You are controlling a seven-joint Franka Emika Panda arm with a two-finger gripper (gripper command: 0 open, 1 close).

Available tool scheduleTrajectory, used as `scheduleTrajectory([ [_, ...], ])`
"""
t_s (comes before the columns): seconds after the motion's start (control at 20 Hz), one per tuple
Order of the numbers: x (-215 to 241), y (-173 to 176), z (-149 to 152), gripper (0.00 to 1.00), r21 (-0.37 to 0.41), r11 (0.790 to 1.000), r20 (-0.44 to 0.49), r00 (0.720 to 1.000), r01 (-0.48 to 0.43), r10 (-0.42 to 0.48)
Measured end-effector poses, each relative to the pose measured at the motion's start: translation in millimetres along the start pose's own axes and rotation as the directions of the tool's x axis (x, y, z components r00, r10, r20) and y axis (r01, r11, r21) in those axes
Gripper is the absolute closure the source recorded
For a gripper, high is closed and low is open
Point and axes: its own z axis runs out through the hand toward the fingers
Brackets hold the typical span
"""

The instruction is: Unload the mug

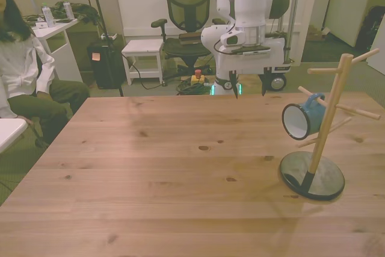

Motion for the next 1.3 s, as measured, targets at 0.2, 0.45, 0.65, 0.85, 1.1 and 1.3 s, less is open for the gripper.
scheduleTrajectory([
  [0.2, 15.4, 7.0, -9.4, 0.0, 0.032, 0.999, -0.019, 1.0, 0.02, -0.019],
  [0.45, 61.7, 23.8, -23.5, 0.0, 0.082, 0.991, -0.047, 0.994, 0.104, -0.1],
  [0.65, 103.1, 19.8, -17.3, 0.0, 0.151, 0.965, -0.07, 0.976, 0.215, -0.206],
  [0.85, 128.1, -20.2, -21.6, 0.0, 0.247, 0.911, -0.099, 0.944, 0.33, -0.315],
  [1.1, 154.9, -64.0, -32.8, 0.0, 0.354, 0.827, -0.081, 0.895, 0.437, -0.438],
  [1.3, 171.4, -81.2, -34.2, 0.0, 0.435, 0.75, 0.028, 0.825, 0.498, -0.564],
])
